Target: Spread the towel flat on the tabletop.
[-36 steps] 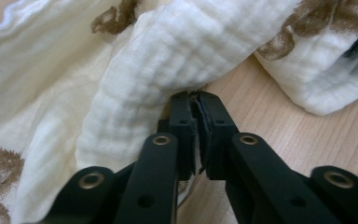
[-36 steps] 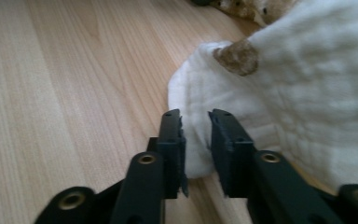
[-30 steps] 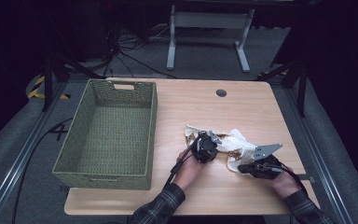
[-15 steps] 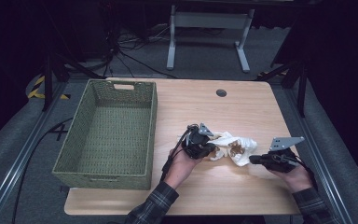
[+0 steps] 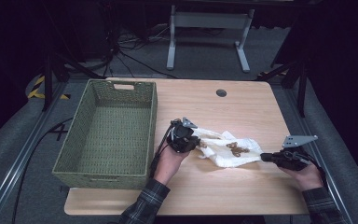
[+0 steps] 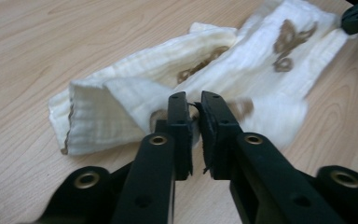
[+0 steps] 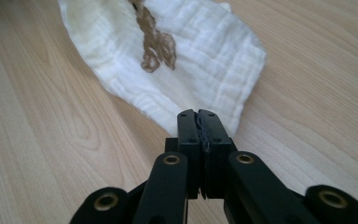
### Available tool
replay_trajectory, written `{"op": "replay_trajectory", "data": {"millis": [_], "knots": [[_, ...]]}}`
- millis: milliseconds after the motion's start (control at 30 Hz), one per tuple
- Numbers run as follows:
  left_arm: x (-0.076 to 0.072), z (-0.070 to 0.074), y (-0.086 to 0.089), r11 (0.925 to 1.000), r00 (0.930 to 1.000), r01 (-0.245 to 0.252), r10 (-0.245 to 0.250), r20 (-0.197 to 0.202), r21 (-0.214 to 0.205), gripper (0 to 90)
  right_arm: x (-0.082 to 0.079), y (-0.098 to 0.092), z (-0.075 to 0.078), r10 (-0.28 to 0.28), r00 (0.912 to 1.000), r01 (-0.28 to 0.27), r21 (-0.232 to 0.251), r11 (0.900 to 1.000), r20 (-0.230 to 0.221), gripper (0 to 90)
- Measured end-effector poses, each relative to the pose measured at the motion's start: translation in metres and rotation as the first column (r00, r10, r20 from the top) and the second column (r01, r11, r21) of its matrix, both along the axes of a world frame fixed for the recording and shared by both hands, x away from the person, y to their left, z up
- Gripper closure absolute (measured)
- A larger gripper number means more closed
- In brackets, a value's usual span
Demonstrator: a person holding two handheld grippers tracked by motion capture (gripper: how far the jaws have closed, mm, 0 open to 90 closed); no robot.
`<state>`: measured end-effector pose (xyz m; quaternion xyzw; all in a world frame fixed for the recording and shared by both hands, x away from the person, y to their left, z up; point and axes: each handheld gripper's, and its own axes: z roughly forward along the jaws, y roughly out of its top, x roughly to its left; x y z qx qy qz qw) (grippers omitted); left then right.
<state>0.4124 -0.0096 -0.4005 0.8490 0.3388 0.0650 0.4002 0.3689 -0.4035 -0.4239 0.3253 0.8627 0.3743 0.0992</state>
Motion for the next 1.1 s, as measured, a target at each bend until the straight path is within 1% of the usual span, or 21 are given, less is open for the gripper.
{"op": "replay_trajectory", "data": {"millis": [67,100,167,200,233,300,333,400,467,500,567,633,667,700,800,833,867,967,1000,1033,1100], "knots": [[-0.006,0.007,-0.003,0.9998,0.9995,0.018,-0.018,0.025,0.011,78.8,0.0,0.002,-0.001,0.008,1.0,-0.008,-0.004,1.0,0.0,89.2],[-0.008,0.008,-0.004,0.9997,0.9992,0.024,-0.024,0.033,0.003,77.0,0.0,0.004,-0.001,0.013,0.9999,-0.013,-0.006,0.9999,0.0,89.1],[-0.015,0.01,-0.006,0.9992,0.9988,0.04,-0.04,0.027,0.0,76.8,0.0,0.005,-0.002,0.018,0.9998,-0.018,-0.005,0.9998,-0.006,89.1],[-0.017,0.009,-0.006,0.9982,0.9979,0.059,-0.06,0.026,0.01,76.9,-0.001,0.005,-0.002,0.018,0.9998,-0.018,-0.004,0.9998,-0.006,89.1],[-0.021,0.007,-0.008,0.9978,0.9976,0.065,-0.066,0.023,0.009,77.4,-0.001,0.005,-0.002,0.021,0.9998,-0.021,-0.003,0.9998,-0.005,89.1],[-0.028,0.002,-0.011,0.9953,0.9957,0.092,-0.092,0.004,0.029,78.7,-0.001,0.006,-0.002,0.021,0.9997,-0.021,-0.001,0.9998,-0.008,89.1],[-0.033,-0.003,-0.012,0.993,0.994,0.11,-0.11,-0.005,0.044,79.2,-0.001,0.006,-0.003,0.022,0.9997,-0.022,-0.001,0.9998,-0.008,89.1],[-0.04,-0.012,-0.012,0.9911,0.9925,0.121,-0.12,-0.024,0.056,80.5,-0.002,0.007,-0.003,0.026,0.9996,-0.026,-0.005,0.9996,-0.01,89.0],[-0.047,-0.023,-0.009,0.9889,0.9911,0.126,-0.122,-0.054,0.079,81.3,-0.002,0.007,-0.004,0.028,0.9996,-0.028,-0.002,0.9996,-0.009,89.0],[-0.05,-0.028,-0.008,0.9883,0.9902,0.126,-0.12,-0.071,0.085,81.6,-0.003,0.007,-0.004,0.029,0.9994,-0.029,0.0,0.9996,-0.017,89.0],[-0.054,-0.038,-0.005,0.9868,0.9868,0.128,-0.117,-0.112,0.1,82.5,-0.004,0.007,-0.007,0.037,0.9991,-0.037,-0.006,0.9993,-0.021,88.9],[-0.056,-0.043,-0.004,0.9816,0.9849,0.14,-0.124,-0.121,0.13,83.0,-0.006,0.008,-0.01,0.045,0.9983,-0.045,-0.015,0.9989,-0.037,89.0],[-0.057,-0.045,-0.003,0.9787,0.9858,0.138,-0.121,-0.117,0.152,83.1,-0.007,0.008,-0.011,0.051,0.9981,-0.051,-0.018,0.9985,-0.035,88.9],[-0.058,-0.046,-0.003,0.9767,0.9857,0.14,-0.122,-0.116,0.162,83.3,-0.008,0.009,-0.012,0.052,0.9975,-0.053,-0.024,0.9983,-0.048,88.9],[-0.06,-0.049,0.0,0.9742,0.9867,0.132,-0.112,-0.118,0.183,83.7,-0.012,0.01,-0.016,0.065,0.9962,-0.067,-0.032,0.9973,-0.058,88.9],[-0.061,-0.051,0.0,0.9749,0.9886,0.123,-0.105,-0.108,0.186,83.9,-0.013,0.011,-0.017,0.071,0.9956,-0.073,-0.037,0.9967,-0.061,88.9],[-0.061,-0.05,0.002,0.9735,0.987,0.13,-0.11,-0.117,0.188,84.9,-0.014,0.012,-0.019,0.077,0.9946,-0.08,-0.042,0.9959,-0.069,88.9],[-0.063,-0.05,0.004,0.9734,0.9873,0.129,-0.108,-0.117,0.189,86.3,-0.016,0.014,-0.022,0.087,0.993,-0.092,-0.059,0.994,-0.08,88.8],[-0.064,-0.051,0.004,0.9742,0.9862,0.131,-0.109,-0.125,0.184,87.0,-0.017,0.015,-0.023,0.09,0.9922,-0.096,-0.062,0.9935,-0.087,88.8],[-0.063,-0.052,0.005,0.9752,0.9869,0.132,-0.113,-0.115,0.177,87.7,-0.018,0.015,-0.024,0.096,0.9912,-0.102,-0.065,0.9927,-0.092,88.8],[-0.065,-0.052,0.006,0.9763,0.9847,0.136,-0.115,-0.131,0.168,89.2,-0.02,0.016,-0.024,0.099,0.9903,-0.105,-0.062,0.9925,-0.098,88.8]]}}
